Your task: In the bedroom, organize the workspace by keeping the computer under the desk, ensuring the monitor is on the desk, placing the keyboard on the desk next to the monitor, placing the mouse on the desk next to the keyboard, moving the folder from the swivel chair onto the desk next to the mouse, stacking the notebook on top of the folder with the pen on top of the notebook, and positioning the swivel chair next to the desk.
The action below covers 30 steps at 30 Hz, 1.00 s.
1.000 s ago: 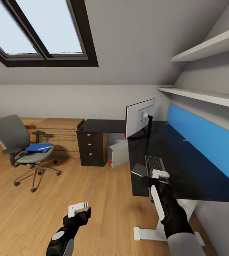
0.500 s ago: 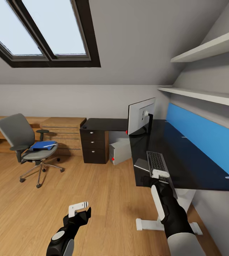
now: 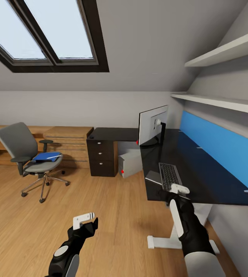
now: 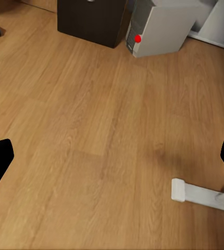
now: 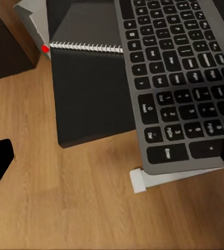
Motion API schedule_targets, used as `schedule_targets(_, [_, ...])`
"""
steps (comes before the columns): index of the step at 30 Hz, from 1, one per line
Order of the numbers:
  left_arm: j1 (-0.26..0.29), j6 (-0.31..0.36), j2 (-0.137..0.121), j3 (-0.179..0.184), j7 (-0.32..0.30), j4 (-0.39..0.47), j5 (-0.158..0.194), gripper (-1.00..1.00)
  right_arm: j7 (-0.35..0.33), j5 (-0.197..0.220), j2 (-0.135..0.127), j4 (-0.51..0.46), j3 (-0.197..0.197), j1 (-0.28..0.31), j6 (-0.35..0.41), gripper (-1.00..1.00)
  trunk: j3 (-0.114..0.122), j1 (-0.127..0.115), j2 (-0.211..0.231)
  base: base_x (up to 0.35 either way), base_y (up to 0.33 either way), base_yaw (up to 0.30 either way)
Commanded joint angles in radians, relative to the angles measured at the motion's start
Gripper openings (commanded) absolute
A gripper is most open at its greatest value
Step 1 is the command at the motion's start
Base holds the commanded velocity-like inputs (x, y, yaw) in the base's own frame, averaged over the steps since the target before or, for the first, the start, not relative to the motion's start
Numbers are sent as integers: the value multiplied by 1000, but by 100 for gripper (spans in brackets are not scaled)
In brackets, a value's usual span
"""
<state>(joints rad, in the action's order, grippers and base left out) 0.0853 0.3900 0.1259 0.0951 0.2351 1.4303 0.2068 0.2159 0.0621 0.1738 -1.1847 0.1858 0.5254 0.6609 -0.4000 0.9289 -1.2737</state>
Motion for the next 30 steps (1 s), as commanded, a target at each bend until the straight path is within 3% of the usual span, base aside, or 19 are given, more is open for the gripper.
schedule_targets(1, [1, 4, 0, 2, 9, 3, 11, 100, -2, 7, 1, -8, 11, 1, 3, 100, -4, 4, -8, -1, 0, 0])
schedule_targets(9, [1, 5, 0, 1, 10, 6, 11, 100, -73, 5, -1, -37, 64, 1, -14, 100, -30, 35, -64, 0, 0, 0])
schedule_targets(16, [1, 6, 1, 1, 10, 7, 10, 100, -113, 6, -37, -39, 103, 1, -94, 100, -51, 61, -113, 0, 0, 0])
schedule_targets(21, [1, 6, 1, 2, 10, 7, 11, 100, -194, 8, -52, -37, 202, 1, -157, 100, -67, 81, -148, 0, 0, 0])
schedule_targets(27, [1, 6, 1, 2, 10, 6, 10, 100, -351, 9, -54, -37, 356, 1, -177, 100, -86, 104, -190, 0, 0, 0])
schedule_targets(30, [1, 6, 1, 2, 10, 6, 10, 100, -426, 18, -55, -38, 411, 1, -179, 100, -95, 115, -211, 0, 0, 0])
